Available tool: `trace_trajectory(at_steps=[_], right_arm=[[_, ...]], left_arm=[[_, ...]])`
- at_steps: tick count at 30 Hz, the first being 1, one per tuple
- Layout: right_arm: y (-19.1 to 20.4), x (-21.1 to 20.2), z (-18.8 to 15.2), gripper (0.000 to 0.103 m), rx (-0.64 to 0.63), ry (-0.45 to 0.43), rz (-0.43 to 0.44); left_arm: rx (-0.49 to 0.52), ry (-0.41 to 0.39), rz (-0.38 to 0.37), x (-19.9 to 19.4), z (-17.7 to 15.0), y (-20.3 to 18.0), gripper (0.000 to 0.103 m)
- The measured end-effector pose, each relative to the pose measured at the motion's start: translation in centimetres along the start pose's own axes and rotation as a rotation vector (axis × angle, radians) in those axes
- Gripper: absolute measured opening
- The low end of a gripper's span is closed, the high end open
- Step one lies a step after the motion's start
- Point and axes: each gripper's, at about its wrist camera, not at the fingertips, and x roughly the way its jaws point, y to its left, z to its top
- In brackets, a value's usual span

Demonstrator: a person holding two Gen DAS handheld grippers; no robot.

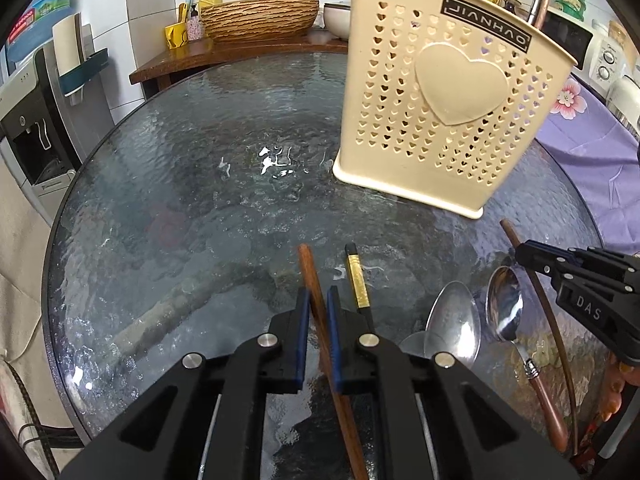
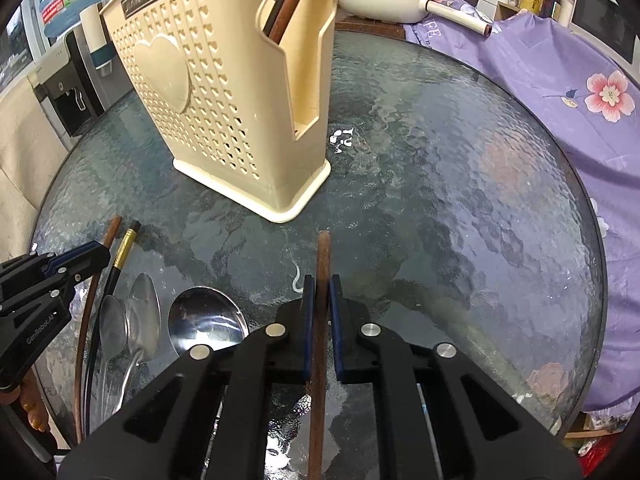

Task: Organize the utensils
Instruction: 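Grasp a wooden chopstick with the left tool while the right grasps another wooden chopstick, then lift both held chopsticks and carry them above the utensil holder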

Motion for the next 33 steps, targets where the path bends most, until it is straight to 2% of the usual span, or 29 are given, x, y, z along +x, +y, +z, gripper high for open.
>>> trace_trajectory(at_steps=[5,9,16,22,33], right_arm=[[-0.9,-0.7,0.2,0.008,0.029,-0.036,0.051],[-1.7,-2.1,0.5,0.008,0.054,-0.091,0.098],[-3.9,-6.7,0.7,0.008,0.13,-0.212,0.271],[-4.6,-12.2,1.6,0.008,0.135,-0.345,0.361],[-4.4,-17.4,0.8,0.008,0.085,-0.392,0.458]], left_arm=[[-0.018,-0.006,-0.01,0.1,0.5,0.0,0.008],[-0.026,-0.048,-0.018,-1.2,1.0,0.2,0.008],[-0.037,-0.176,-0.069,-6.5,2.7,0.2,0.007],[-0.018,-0.293,-0.112,-11.1,3.9,-0.7,0.007],[0.034,-0.358,-0.171,-14.7,3.7,-1.9,0.007]])
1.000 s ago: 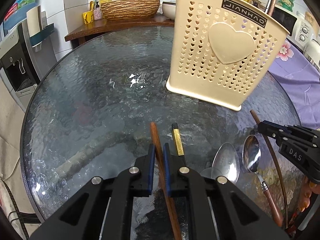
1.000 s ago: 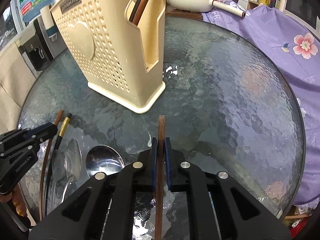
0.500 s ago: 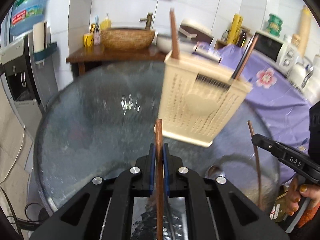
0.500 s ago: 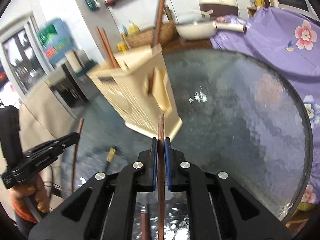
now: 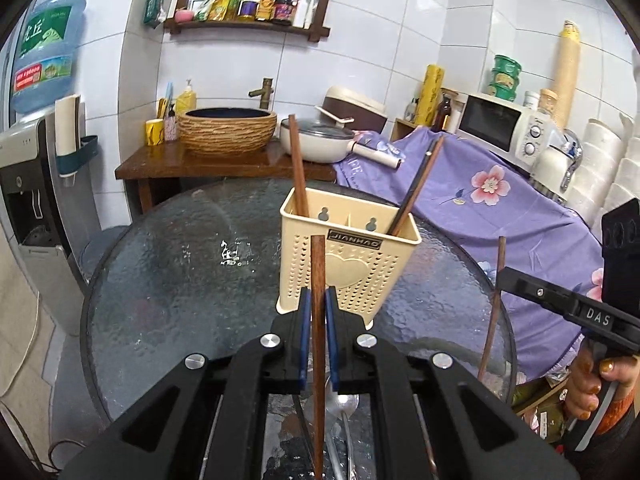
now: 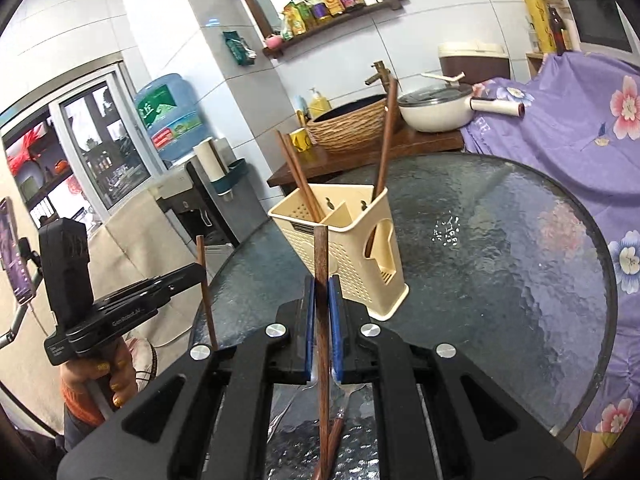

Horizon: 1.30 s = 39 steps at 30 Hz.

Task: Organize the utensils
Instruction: 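Lift both held chopsticks and carry them above the utensil holder, then lower the chopsticks into the holder and open both tools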

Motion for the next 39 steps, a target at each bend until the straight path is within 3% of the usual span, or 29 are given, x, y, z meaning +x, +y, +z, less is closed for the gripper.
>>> trace_trajectory(at_steps=[4,13,22,33,39], right_arm=[[1.1,-1.7,0.7,0.008,-0.026,-0.022,0.036],[4.5,-3.8,2.5,0.008,-0.134,-0.072,0.042],[6.6,-3.2,6.9,0.008,-0.197,-0.104,0.025],[9.0,-2.0,15.0,0.008,-0.216,-0.159,-0.014],[8.4,0.1,15.7,0.008,-0.223,-0.158,-0.072]], left_arm=[[-0.002,-0.02,-0.04,-1.4,0.5,0.2,0.007],[0.049,-0.092,-0.031,-3.7,2.2,-1.1,0.007],[0.103,-0.153,-0.016,-4.4,5.8,-2.2,0.007],[0.156,-0.248,0.021,-5.2,13.8,-4.2,0.001],[0.14,-0.22,0.037,-3.5,13.5,-3.0,0.001]])
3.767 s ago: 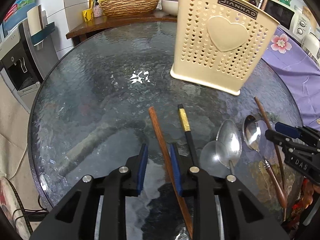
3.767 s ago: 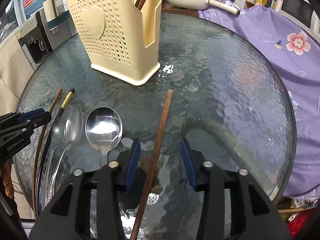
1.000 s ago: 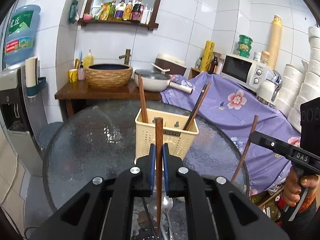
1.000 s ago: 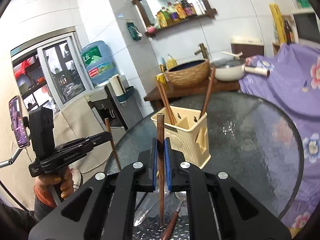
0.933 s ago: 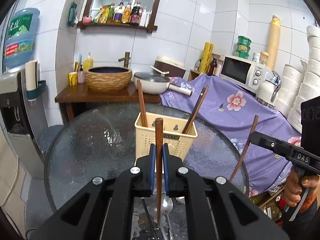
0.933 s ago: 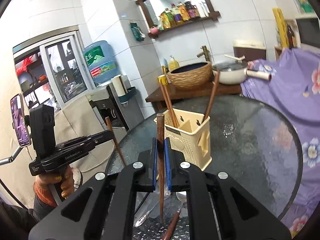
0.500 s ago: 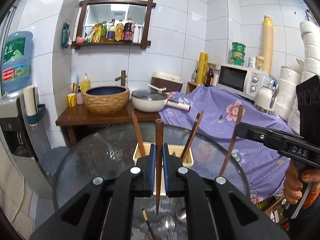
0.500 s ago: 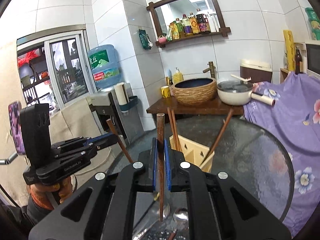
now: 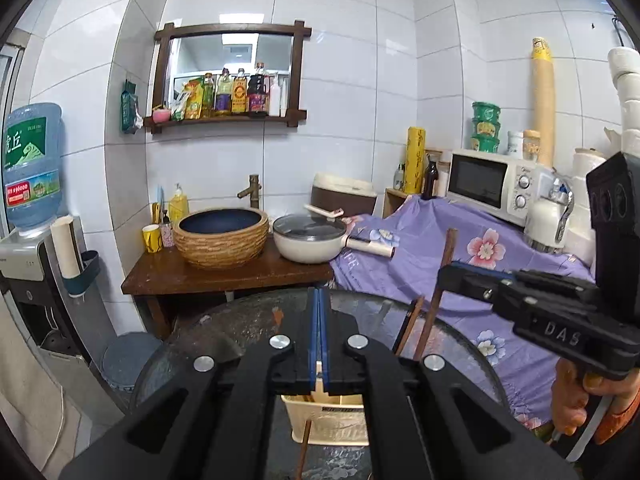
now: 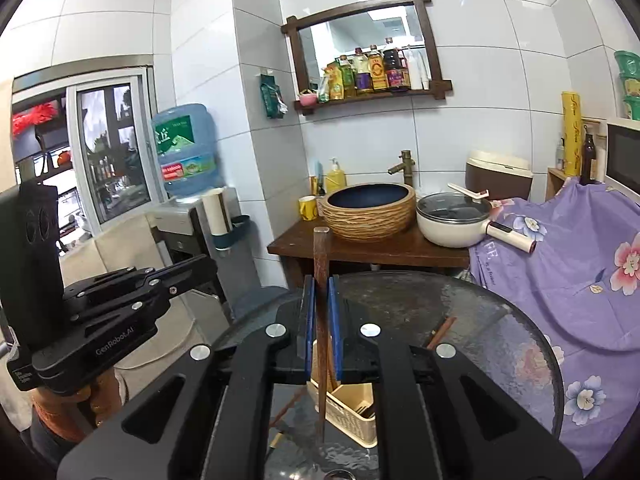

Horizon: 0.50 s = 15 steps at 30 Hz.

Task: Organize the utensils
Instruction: 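Lower the chopsticks into the holder and open both tools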

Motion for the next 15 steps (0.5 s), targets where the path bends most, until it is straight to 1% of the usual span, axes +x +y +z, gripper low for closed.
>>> trace_trajectory(at_steps=[2,3,4,5,6,8,10,13,15], right_arm=[[-0.5,0.7,-0.8,0.008,0.015,0.016,-0.003],[-0.8,1.0,-1.1,0.008,0.018,0.022,-0.008],[-0.9,1.2,-1.4,0.008,0.02,0.03,-0.009],[-1.0,1.3,-1.7,0.008,0.021,0.034,-0.007],[-1.1,1.3,-1.8,0.008,0.021,0.031,-0.008],[-1.2,1.2,-1.5,0.008,0.023,0.013,-0.005],[-1.1,1.1,-0.8,0.008,0.027,-0.002,-0.008],[-0.9,0.8,1.3,0.008,0.012,-0.054,-0.033],[-0.8,0.7,2.5,0.008,0.011,-0.075,-0.044]], left_arm=[[-0.014,0.043,0.018,1.3,-1.8,0.9,0.002],[-0.022,0.07,0.019,1.8,-2.6,1.5,0.007],[-0.032,0.093,0.021,2.3,-3.3,2.0,0.012],[-0.048,0.116,0.03,2.9,-4.2,2.8,0.025],[-0.06,0.13,0.041,3.2,-4.7,3.3,0.032],[-0.099,0.173,0.055,4.1,-6.1,4.8,0.033],[-0.119,0.192,0.054,4.4,-6.7,5.6,0.033],[-0.124,0.183,0.066,4.0,-6.8,6.2,0.038],[-0.122,0.165,0.068,3.4,-6.6,6.3,0.047]])
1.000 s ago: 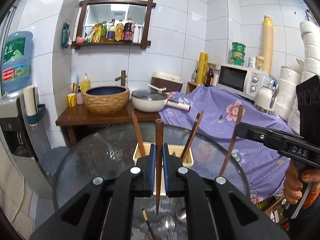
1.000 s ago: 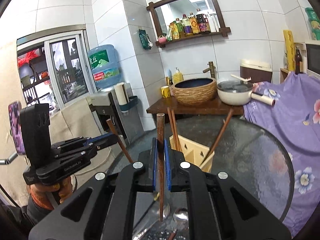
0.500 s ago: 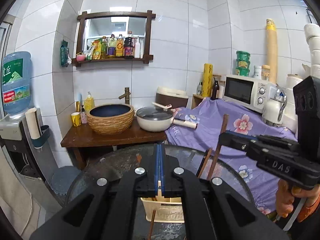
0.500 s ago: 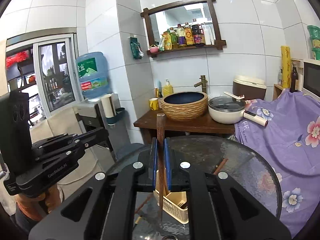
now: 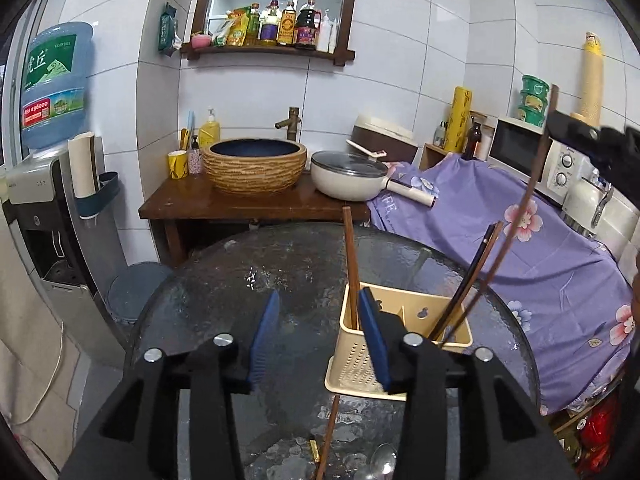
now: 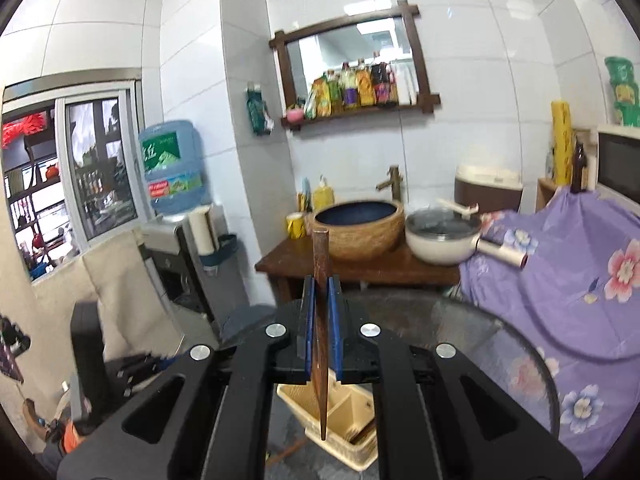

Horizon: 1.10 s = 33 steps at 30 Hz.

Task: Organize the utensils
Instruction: 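Lower the chopsticks into the holder and open both tools, then grasp a wooden chopstick with the left tool while the right grasps a metal spoon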

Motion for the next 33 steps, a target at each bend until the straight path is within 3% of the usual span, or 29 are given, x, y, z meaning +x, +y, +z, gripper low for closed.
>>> trace_trajectory(at_steps=[5,12,19,26,27,29,30,31,33], right_arm=[[-0.4,1.6,0.8,0.008,-0.009,-0.002,-0.054],[-2.6,5.3,-4.2,0.008,0.036,0.088,-0.104],[-3.5,7.5,-9.1,0.008,0.046,0.163,-0.126],[-3.6,7.6,-9.9,0.008,0.019,0.156,-0.132],[-3.5,7.5,-9.9,0.009,0.007,0.153,-0.132],[-3.1,7.0,-10.0,0.022,-0.019,0.135,-0.153],[-3.0,6.6,-10.3,0.041,-0.02,0.125,-0.151],[-2.9,6.2,-10.3,0.052,-0.016,0.119,-0.149],[-2.5,4.9,-11.2,0.053,-0.012,0.105,-0.149]], left_arm=[[0.039,-0.063,0.038,-1.6,-0.1,-0.5,0.064],[0.061,-0.05,0.065,-0.4,-2.6,-0.7,0.083],[0.071,0.075,0.083,3.6,-6.6,-0.4,0.083],[0.053,0.15,0.075,5.2,-9.1,0.1,0.083],[0.055,0.149,0.077,5.2,-9.2,0.1,0.083],[0.057,0.147,0.081,5.1,-9.3,0.1,0.083],[0.056,0.147,0.082,5.0,-9.4,0.2,0.083],[0.056,0.148,0.083,5.0,-9.6,0.2,0.083],[0.062,0.158,0.09,5.0,-10.2,0.3,0.083]])
